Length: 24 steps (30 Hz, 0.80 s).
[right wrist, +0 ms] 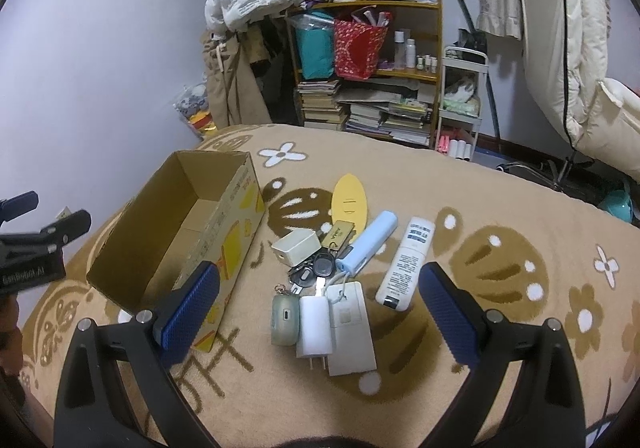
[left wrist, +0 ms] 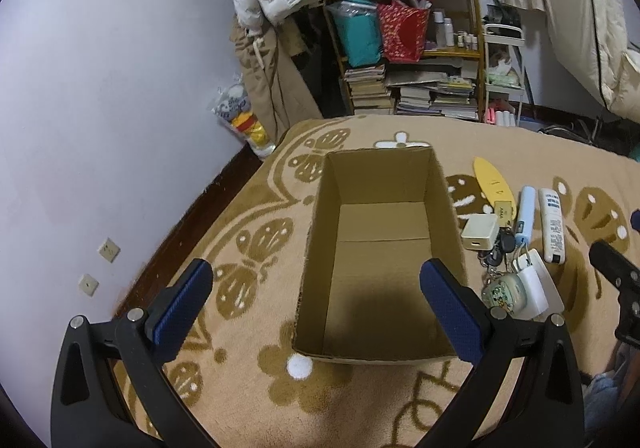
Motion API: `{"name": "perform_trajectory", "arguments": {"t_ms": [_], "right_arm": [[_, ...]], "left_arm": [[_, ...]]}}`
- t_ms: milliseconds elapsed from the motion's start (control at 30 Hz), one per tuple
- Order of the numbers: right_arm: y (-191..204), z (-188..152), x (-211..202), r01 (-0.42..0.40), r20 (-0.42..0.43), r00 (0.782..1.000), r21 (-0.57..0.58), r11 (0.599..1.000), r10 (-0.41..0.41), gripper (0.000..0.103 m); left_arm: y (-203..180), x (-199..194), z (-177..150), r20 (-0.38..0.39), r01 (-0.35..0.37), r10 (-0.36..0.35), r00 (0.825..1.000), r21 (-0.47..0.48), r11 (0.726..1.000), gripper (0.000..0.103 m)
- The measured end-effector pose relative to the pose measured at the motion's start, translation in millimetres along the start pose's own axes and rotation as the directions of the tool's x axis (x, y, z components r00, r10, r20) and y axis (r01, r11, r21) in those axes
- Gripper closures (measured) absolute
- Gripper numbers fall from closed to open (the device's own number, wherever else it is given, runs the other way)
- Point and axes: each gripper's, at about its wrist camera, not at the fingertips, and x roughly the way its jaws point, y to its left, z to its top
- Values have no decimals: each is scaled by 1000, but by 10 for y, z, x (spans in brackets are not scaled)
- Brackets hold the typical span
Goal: Organize rigid objects
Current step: 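Grasp the cardboard box wall with the left gripper while the right approaches items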
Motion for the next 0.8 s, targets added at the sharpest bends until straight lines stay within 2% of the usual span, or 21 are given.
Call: {"name": "perform_trajectory", "arguments": {"t_ms": [433,633,800], "right_arm": [[49,96,222,-37,-69,997,-16,999,36,0],[-20,124,406,-70,-123,990,22,997,72,0],[-53,117,592,-96,-173,980,47,994,102,0]], "left_arm": [[343,495,226,-124,39,-42,991,-20,999,1],[305,730,214,-178,51,-57,982,-39,998,1],[238,972,150,-241,27,-34,970,-30,999,1]]}}
